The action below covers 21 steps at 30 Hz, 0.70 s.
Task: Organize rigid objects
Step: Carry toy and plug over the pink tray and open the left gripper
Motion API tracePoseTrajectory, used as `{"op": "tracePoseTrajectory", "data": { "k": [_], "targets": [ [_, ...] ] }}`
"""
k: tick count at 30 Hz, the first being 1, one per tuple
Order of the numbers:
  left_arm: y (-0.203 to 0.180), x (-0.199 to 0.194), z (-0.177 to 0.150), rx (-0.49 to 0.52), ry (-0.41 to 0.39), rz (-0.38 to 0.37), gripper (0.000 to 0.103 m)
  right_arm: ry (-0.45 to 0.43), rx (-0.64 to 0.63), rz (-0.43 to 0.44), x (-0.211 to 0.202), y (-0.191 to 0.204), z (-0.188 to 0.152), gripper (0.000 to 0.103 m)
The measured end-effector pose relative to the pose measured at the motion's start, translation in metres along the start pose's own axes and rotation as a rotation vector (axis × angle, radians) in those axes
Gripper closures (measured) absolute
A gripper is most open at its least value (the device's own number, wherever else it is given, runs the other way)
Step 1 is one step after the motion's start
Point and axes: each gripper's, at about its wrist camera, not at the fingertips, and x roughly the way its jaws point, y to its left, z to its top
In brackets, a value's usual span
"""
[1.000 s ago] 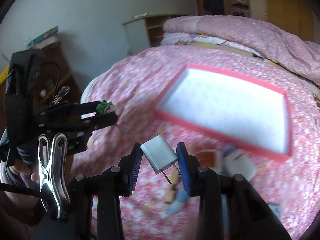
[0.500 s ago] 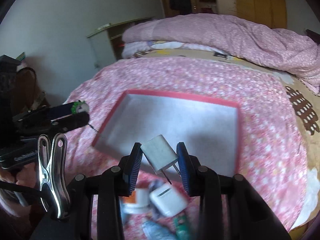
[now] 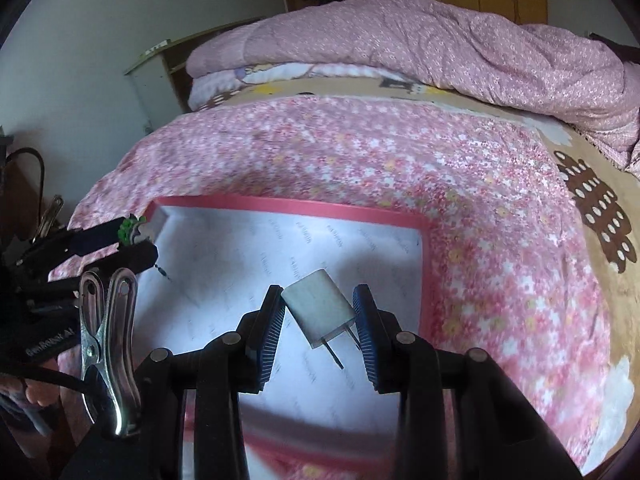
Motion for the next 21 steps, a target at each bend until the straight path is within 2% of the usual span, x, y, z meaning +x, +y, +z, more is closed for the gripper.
{"op": "tracePoseTrajectory", "data": {
  "k": [6, 14, 18, 21],
  "targets": [
    [0.009, 0.034, 0.0, -0.032, 0.052, -0.001, 0.053, 0.009, -0.009, -0.026, 0.023, -0.007, 0.009, 0.067],
    [0.018, 0.058, -0.004, -0.074, 0.085, 0.025, 0.053, 0.018, -0.043, -0.07, 0.041, -0.007, 0.012, 0.066],
    [0.016, 0.06, -0.002, -0.066, 0.083, 0.01, 0.045, 0.014, -0.039, -0.08, 0.043, -0.01, 0.013, 0.066],
    [0.014, 0.057, -0.001, -0.062, 0.075, 0.007, 0.044, 0.008, -0.048, -0.089, 0.041, -0.009, 0.014, 0.063]
  ]
}}
